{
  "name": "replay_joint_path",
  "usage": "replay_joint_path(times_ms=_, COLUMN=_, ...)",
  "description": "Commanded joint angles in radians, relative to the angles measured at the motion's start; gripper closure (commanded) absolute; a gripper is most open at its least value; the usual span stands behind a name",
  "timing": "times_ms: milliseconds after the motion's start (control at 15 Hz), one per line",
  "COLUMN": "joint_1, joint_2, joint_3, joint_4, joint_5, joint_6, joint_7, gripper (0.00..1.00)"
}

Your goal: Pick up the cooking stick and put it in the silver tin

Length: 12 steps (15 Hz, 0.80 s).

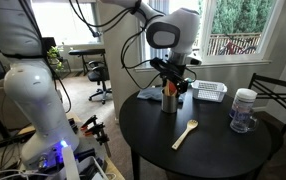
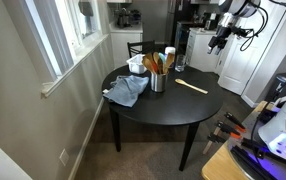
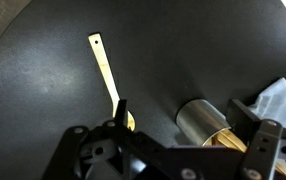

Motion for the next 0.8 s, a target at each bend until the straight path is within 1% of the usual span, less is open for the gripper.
replay_joint_path(times_ms=0, joint_1=-0.064, joint_2=0.084, joint_3=0.066, joint_4=0.052, joint_5=0.033, joint_6=0.031, joint_7=-0.061, gripper=0.00)
replay_joint_path(times_ms=133, joint_1=-0.084, joint_2=0.113, joint_3=0.094, joint_4=0.068, joint_5=0.019, joint_6=0.049, joint_7=-0.066, gripper=0.00)
replay_joint_path(times_ms=400, joint_1=-0.104, joint_2=0.112, joint_3=0.124, joint_4=0.069, joint_5=-0.008, joint_6=0.036, joint_7=-0.016, gripper=0.00)
replay_joint_path(times_ms=733, joint_1=-0.108, joint_2=0.115, joint_3=0.127, joint_4=0.076, joint_5=-0.007, joint_6=0.036, joint_7=-0.016, gripper=0.00)
